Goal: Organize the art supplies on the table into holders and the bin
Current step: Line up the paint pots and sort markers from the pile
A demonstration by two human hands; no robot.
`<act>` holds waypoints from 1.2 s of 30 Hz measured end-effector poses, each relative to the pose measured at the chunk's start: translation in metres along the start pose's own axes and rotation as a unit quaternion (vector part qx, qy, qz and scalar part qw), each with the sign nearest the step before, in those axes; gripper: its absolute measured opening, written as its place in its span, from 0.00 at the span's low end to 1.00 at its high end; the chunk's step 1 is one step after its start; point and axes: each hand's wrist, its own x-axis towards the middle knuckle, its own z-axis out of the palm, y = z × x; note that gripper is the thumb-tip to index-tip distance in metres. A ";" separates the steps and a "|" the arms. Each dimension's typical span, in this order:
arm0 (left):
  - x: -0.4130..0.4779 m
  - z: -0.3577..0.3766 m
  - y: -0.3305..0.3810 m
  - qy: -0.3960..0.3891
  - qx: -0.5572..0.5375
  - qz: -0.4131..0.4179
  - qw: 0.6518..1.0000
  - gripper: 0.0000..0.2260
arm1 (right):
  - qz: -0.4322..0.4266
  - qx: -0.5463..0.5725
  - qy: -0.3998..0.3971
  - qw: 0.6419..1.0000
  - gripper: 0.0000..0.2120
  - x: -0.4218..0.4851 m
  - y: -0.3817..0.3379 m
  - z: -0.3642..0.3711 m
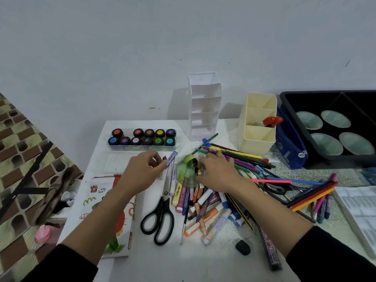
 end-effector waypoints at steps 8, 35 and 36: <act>0.012 -0.008 -0.011 -0.022 -0.005 0.029 0.999 0.11 | -0.006 -0.059 0.073 0.996 0.08 0.003 -0.011 0.011; 0.049 -0.072 -0.099 -0.033 -0.066 0.011 0.997 0.07 | -0.078 0.293 0.158 0.940 0.04 0.104 -0.147 0.038; 0.049 -0.071 -0.100 -0.035 -0.070 0.010 0.997 0.07 | -0.081 0.272 0.151 0.947 0.04 0.106 -0.147 0.039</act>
